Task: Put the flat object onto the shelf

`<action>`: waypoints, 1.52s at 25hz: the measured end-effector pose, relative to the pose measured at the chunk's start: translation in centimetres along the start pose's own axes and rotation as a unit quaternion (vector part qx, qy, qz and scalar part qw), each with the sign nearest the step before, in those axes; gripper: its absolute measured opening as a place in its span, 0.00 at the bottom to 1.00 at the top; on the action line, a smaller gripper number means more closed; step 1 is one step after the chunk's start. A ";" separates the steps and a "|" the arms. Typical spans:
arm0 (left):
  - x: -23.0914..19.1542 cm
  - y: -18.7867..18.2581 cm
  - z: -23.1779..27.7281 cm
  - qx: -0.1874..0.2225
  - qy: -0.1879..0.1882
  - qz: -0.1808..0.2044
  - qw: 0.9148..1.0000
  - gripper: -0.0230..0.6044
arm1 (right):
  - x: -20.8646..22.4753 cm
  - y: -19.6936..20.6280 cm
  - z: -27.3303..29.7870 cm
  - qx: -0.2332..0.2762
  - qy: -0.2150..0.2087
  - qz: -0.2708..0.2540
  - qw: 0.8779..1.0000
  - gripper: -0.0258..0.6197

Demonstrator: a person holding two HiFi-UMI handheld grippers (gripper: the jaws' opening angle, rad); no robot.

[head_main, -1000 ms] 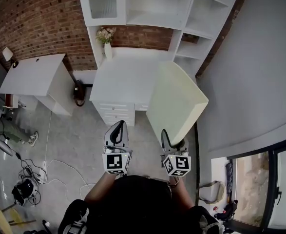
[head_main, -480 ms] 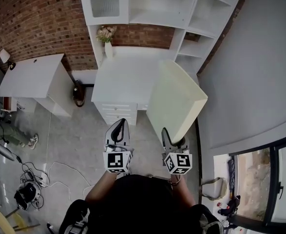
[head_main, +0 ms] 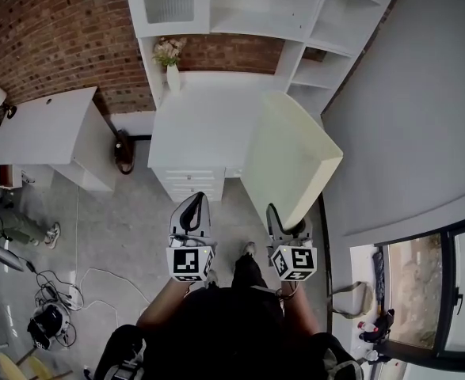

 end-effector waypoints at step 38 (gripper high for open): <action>-3.2 -2.4 34.3 0.019 -0.070 0.025 0.997 0.05 | 17.0 -7.9 30.4 0.027 -0.098 -0.105 0.989 0.47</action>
Point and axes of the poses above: the fingertips, and each gripper's own axes: z forward along the fingers, x to its right, y out of its underside, the point moved 4 cm from there along -z, backward along the fingers, and after that the axes turned 1 degree about z, right-handed, at the moved point
